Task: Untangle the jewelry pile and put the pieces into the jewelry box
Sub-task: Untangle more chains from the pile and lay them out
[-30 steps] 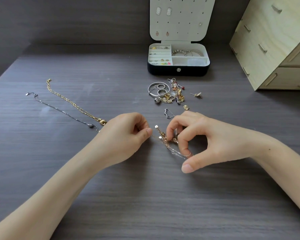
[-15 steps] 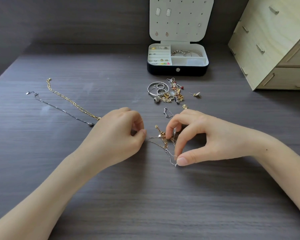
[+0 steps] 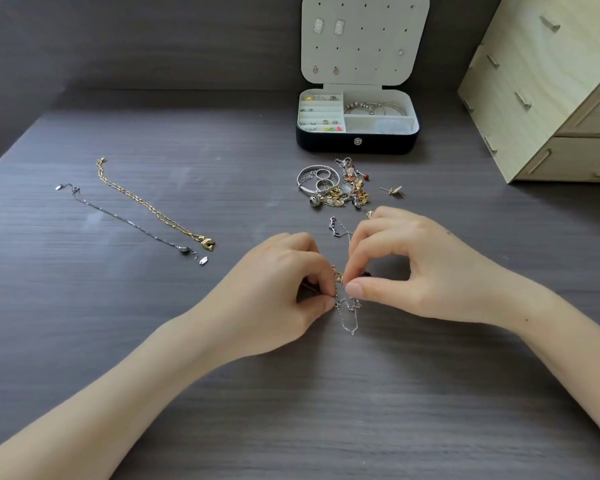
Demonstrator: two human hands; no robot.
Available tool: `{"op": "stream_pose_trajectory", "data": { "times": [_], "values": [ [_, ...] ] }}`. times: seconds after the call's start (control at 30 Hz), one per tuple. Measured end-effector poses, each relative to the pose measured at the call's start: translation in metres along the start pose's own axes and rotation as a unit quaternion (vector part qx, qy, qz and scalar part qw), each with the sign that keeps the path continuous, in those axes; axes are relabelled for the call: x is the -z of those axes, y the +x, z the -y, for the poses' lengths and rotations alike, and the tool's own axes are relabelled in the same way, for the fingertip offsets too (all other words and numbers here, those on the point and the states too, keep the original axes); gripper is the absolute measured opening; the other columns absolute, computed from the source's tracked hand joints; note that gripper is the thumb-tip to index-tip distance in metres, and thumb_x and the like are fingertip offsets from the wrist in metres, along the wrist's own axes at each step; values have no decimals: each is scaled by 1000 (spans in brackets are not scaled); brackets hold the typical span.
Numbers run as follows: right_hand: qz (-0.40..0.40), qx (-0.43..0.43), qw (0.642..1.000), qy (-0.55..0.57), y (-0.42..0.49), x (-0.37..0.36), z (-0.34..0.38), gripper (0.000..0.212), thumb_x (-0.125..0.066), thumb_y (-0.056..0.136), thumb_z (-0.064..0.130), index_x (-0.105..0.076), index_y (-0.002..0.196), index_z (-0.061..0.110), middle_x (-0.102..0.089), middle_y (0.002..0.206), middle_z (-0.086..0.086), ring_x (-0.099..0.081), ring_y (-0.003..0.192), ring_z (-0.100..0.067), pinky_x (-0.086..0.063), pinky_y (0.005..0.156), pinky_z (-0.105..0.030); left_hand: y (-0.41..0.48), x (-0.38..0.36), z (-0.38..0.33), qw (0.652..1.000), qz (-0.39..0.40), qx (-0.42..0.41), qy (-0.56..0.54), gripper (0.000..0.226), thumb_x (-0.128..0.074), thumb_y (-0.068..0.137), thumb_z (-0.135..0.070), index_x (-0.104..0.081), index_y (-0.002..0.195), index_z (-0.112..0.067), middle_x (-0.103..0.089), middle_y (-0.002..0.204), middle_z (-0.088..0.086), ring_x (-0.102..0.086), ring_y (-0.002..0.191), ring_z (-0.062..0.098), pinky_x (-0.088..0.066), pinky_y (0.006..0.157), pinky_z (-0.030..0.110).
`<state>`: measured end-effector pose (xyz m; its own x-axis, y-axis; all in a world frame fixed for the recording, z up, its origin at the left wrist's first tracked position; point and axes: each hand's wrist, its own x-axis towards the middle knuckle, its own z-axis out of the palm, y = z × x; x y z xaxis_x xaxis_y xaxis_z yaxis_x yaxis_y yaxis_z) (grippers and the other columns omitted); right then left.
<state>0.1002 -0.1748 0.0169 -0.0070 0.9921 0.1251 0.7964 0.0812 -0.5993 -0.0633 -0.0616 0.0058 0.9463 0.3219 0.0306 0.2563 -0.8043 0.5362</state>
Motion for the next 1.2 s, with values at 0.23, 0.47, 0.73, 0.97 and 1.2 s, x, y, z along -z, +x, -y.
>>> {"op": "stream_pose_trajectory", "data": {
  "times": [0.23, 0.47, 0.73, 0.97, 1.2],
  "values": [
    [-30, -19, 995, -97, 3, -8, -7, 10, -62, 72, 41, -60, 67, 33, -55, 70, 16, -42, 72, -6, -35, 71, -28, -2, 8, 7, 999, 15, -5, 47, 6, -66, 86, -22, -66, 81, -25, -49, 82, -15, -46, 83, 9, -35, 73, 14],
    [-33, -30, 988, -148, 3, -4, -10, 12, -60, 69, 38, -49, 64, 35, -53, 67, 15, -41, 68, -5, -30, 66, -22, -5, 19, 12, 998, 43, 22, 49, 17, -62, 88, -28, -53, 76, -36, -50, 86, -15, -47, 86, 6, -40, 80, 25],
    [-59, 23, 994, -87, 11, -17, -4, 23, -55, 77, 50, -68, 87, 34, -50, 77, 15, -40, 74, -6, -32, 69, -29, -6, 21, 12, 999, -6, -11, 46, 10, -55, 80, -38, -65, 80, -39, -49, 80, -16, -49, 79, 3, -37, 70, 16],
    [-37, 45, 990, -127, 22, -24, -4, 25, -51, 78, 47, -68, 77, 30, -51, 76, 12, -39, 71, -10, -24, 66, -28, -12, 26, 12, 991, 80, -46, 96, 43, -43, 80, -26, -65, 105, -53, -51, 71, -10, -47, 70, 12, -39, 62, 27],
    [-99, -1, 981, -169, 25, -29, -8, 24, -50, 81, 38, -66, 75, 22, -58, 76, 5, -52, 74, -20, -21, 65, -27, -13, 32, 14, 981, 153, -53, 106, 53, -33, 81, -28, -51, 114, -65, -48, 77, -11, -44, 77, 7, -32, 66, 14]
  ]
}}
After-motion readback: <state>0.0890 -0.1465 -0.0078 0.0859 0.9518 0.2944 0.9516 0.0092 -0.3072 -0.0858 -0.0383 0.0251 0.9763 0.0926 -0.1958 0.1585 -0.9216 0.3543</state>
